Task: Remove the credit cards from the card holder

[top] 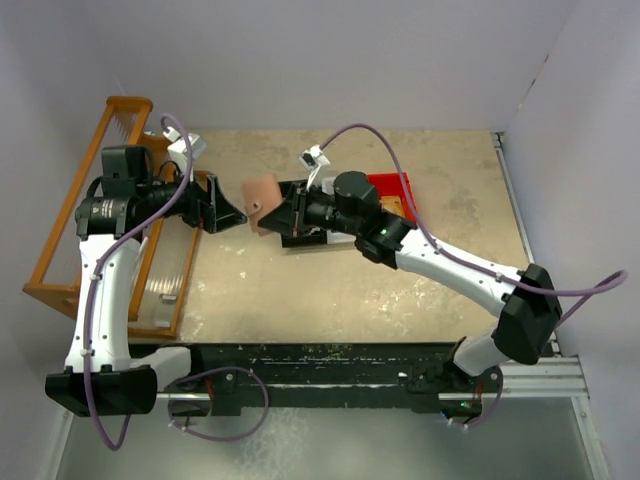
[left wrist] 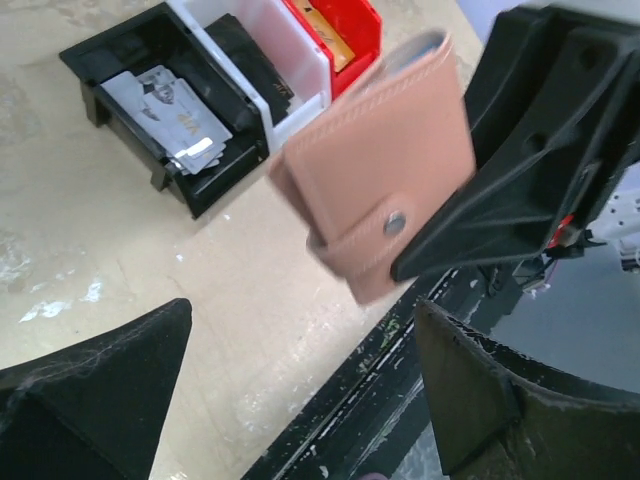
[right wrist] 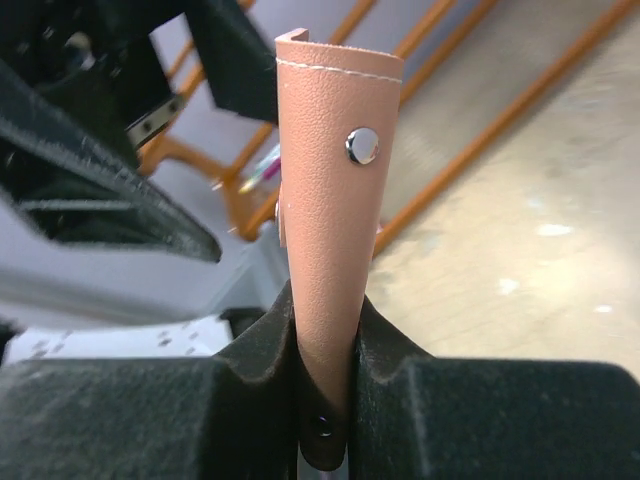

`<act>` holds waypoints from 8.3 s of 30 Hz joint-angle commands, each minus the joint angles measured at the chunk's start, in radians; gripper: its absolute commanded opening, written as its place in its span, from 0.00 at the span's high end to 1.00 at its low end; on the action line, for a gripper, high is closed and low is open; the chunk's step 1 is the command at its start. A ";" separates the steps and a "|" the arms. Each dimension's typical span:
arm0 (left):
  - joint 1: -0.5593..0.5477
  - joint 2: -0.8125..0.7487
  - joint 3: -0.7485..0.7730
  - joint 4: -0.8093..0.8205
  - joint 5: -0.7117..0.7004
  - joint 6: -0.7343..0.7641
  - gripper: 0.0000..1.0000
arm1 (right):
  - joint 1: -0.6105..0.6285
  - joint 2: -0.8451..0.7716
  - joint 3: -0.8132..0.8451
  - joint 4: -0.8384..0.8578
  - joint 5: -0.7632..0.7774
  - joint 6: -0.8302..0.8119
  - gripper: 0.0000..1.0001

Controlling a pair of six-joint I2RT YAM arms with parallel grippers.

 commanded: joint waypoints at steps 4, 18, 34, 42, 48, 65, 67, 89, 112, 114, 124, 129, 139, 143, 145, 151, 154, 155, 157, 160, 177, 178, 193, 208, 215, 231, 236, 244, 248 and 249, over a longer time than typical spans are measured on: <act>-0.038 -0.035 -0.084 0.117 -0.053 0.003 0.08 | 0.137 0.014 0.206 -0.408 0.464 -0.229 1.00; -0.039 -0.030 -0.105 0.096 -0.068 0.040 0.26 | 0.232 0.068 0.325 -0.464 0.615 -0.233 1.00; -0.039 -0.040 -0.091 0.085 0.004 0.031 0.27 | 0.283 0.187 0.478 -0.558 0.713 -0.207 1.00; -0.039 -0.024 -0.130 0.079 -0.080 0.088 0.34 | 0.299 0.189 0.503 -0.552 0.752 -0.197 1.00; -0.039 -0.006 -0.147 0.055 -0.114 0.114 0.35 | 0.311 0.186 0.533 -0.534 0.747 -0.205 1.00; -0.038 -0.013 -0.158 0.132 -0.316 0.039 0.65 | 0.349 0.237 0.539 -0.547 0.764 -0.165 1.00; -0.038 -0.031 -0.160 0.132 -0.290 0.047 0.63 | 0.349 0.237 0.537 -0.552 0.782 -0.158 1.00; -0.038 -0.095 -0.205 0.165 -0.288 0.047 0.52 | 0.350 0.248 0.557 -0.539 0.742 -0.080 1.00; -0.038 -0.082 -0.209 0.196 -0.635 -0.064 0.84 | 0.355 0.191 0.463 -0.471 0.781 -0.079 1.00; -0.038 -0.083 -0.210 0.188 -0.633 -0.061 0.84 | 0.355 0.183 0.456 -0.477 0.763 -0.080 1.00; -0.038 -0.097 -0.181 0.125 -0.468 -0.025 0.72 | 0.338 0.085 0.329 -0.301 0.613 -0.170 1.00; -0.038 -0.125 -0.179 0.126 -0.384 -0.031 0.40 | 0.304 0.010 0.209 -0.162 0.530 -0.156 1.00; -0.038 -0.138 -0.085 0.075 -0.135 -0.036 0.53 | 0.205 -0.089 -0.013 0.109 0.350 -0.054 1.00; -0.038 -0.154 -0.052 0.064 -0.177 -0.021 0.48 | 0.136 -0.153 -0.103 0.205 0.251 -0.058 1.00; -0.038 -0.154 -0.040 0.061 -0.191 -0.027 0.41 | 0.111 -0.171 -0.119 0.204 0.211 -0.080 1.00; -0.039 -0.188 -0.055 0.056 0.058 0.051 0.01 | 0.027 -0.171 -0.130 0.234 0.001 -0.061 1.00; -0.038 -0.199 -0.079 0.050 0.094 0.092 0.01 | 0.020 -0.170 -0.117 0.239 -0.050 -0.074 1.00; -0.038 -0.202 -0.089 0.066 0.086 0.065 0.01 | 0.020 -0.171 -0.116 0.237 -0.054 -0.081 1.00; -0.038 -0.212 -0.116 0.122 0.091 -0.019 0.01 | 0.020 -0.171 -0.119 0.253 -0.056 -0.080 1.00; -0.038 -0.243 -0.173 0.239 0.200 -0.165 0.00 | 0.019 -0.152 -0.111 0.263 -0.070 -0.070 1.00; -0.038 -0.244 -0.159 0.213 0.115 -0.121 0.58 | 0.020 -0.160 -0.121 0.316 -0.105 -0.030 1.00; -0.038 -0.240 -0.154 0.207 0.113 -0.117 0.60 | 0.020 -0.158 -0.123 0.325 -0.109 -0.023 1.00; -0.038 -0.230 -0.100 0.184 0.038 -0.080 1.00 | 0.020 -0.159 -0.160 0.398 -0.147 0.021 1.00; -0.038 -0.207 -0.130 0.194 -0.134 0.029 1.00 | -0.090 -0.188 -0.285 0.452 -0.183 0.079 0.04; -0.039 -0.209 -0.133 0.148 -0.058 0.120 1.00 | -0.099 -0.224 -0.173 0.118 -0.114 -0.188 0.00; -0.040 -0.174 -0.098 0.116 -0.109 0.014 1.00 | 0.376 -0.116 0.005 -0.014 0.657 -0.598 0.00; -0.041 -0.177 -0.080 0.105 -0.100 -0.002 1.00 | 0.472 0.016 0.109 -0.044 0.930 -0.704 0.00; -0.041 -0.191 -0.063 0.099 -0.089 -0.021 1.00 | 0.524 0.143 0.225 -0.061 1.152 -0.725 0.06; -0.041 -0.185 -0.056 0.088 -0.074 -0.026 1.00 | 0.526 0.162 0.230 -0.040 1.201 -0.711 0.22; -0.042 -0.185 -0.054 0.084 -0.069 -0.029 1.00 | 0.526 0.164 0.234 -0.038 1.221 -0.711 0.28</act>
